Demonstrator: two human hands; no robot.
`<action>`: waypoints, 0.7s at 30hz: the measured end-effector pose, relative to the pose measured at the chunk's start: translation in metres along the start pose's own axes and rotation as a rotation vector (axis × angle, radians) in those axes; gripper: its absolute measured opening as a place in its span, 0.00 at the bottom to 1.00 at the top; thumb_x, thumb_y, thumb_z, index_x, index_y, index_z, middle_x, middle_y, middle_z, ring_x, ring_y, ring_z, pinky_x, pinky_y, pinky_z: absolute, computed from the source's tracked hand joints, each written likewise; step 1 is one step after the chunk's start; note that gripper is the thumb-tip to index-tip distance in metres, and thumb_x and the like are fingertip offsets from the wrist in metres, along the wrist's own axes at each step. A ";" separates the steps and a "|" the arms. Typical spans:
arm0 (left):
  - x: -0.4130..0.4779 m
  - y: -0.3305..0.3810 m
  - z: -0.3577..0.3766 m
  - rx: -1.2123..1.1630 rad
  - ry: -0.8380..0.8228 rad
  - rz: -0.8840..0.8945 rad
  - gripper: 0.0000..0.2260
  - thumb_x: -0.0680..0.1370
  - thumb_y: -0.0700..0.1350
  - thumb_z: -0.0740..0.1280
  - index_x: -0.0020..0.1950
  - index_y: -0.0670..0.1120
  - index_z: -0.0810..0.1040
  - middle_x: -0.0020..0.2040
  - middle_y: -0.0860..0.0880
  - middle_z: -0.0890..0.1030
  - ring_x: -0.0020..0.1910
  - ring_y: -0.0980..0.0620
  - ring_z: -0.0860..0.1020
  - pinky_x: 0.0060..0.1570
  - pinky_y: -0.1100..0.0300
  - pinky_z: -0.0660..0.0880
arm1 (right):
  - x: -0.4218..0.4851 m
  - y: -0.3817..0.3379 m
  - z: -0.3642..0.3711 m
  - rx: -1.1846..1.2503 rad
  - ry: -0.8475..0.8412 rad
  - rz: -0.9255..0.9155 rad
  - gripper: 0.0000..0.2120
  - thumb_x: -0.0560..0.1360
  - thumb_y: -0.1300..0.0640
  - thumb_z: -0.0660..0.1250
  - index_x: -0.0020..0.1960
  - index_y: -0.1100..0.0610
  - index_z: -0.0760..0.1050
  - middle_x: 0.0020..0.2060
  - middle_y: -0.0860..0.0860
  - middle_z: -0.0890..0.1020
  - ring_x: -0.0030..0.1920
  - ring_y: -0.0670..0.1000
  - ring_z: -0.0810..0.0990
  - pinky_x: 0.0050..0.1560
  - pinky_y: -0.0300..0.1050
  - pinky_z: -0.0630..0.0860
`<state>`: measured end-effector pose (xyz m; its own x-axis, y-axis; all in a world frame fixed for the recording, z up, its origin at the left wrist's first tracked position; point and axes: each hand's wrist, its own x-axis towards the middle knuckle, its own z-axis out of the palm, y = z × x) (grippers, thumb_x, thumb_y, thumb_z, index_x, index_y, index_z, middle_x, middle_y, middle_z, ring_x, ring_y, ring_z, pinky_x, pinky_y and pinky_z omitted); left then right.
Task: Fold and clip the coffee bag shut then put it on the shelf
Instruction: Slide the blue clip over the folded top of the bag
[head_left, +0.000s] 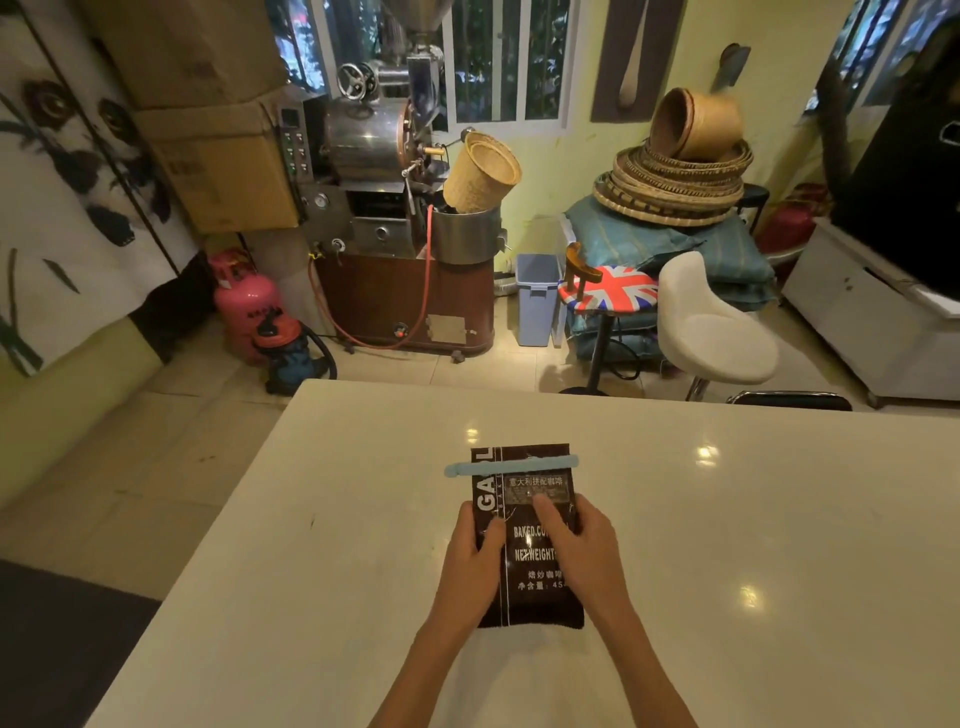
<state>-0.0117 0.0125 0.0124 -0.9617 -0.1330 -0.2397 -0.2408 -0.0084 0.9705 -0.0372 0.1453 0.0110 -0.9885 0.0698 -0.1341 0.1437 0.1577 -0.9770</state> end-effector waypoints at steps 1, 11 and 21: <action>-0.002 0.001 0.000 -0.003 0.031 0.004 0.06 0.83 0.45 0.60 0.58 0.51 0.73 0.54 0.45 0.83 0.50 0.50 0.85 0.44 0.59 0.83 | -0.001 -0.002 0.002 -0.028 0.015 -0.022 0.11 0.77 0.47 0.66 0.52 0.54 0.80 0.41 0.50 0.87 0.39 0.45 0.86 0.40 0.40 0.82; -0.025 0.009 -0.013 0.021 0.125 0.036 0.10 0.83 0.51 0.59 0.61 0.51 0.75 0.54 0.49 0.85 0.50 0.54 0.85 0.48 0.61 0.82 | -0.016 -0.001 0.013 0.143 -0.107 -0.007 0.15 0.82 0.47 0.57 0.53 0.53 0.79 0.43 0.53 0.87 0.42 0.50 0.87 0.44 0.46 0.83; -0.014 0.001 -0.024 0.051 0.212 0.133 0.03 0.80 0.49 0.66 0.53 0.54 0.76 0.49 0.50 0.85 0.49 0.52 0.85 0.48 0.54 0.83 | -0.028 -0.013 0.036 0.065 -0.036 -0.006 0.14 0.74 0.50 0.71 0.59 0.49 0.76 0.49 0.46 0.85 0.48 0.45 0.84 0.51 0.46 0.82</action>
<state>0.0045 -0.0093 0.0177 -0.9375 -0.3348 -0.0944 -0.1254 0.0720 0.9895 -0.0134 0.1057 0.0210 -0.9906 0.0330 -0.1331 0.1356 0.0938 -0.9863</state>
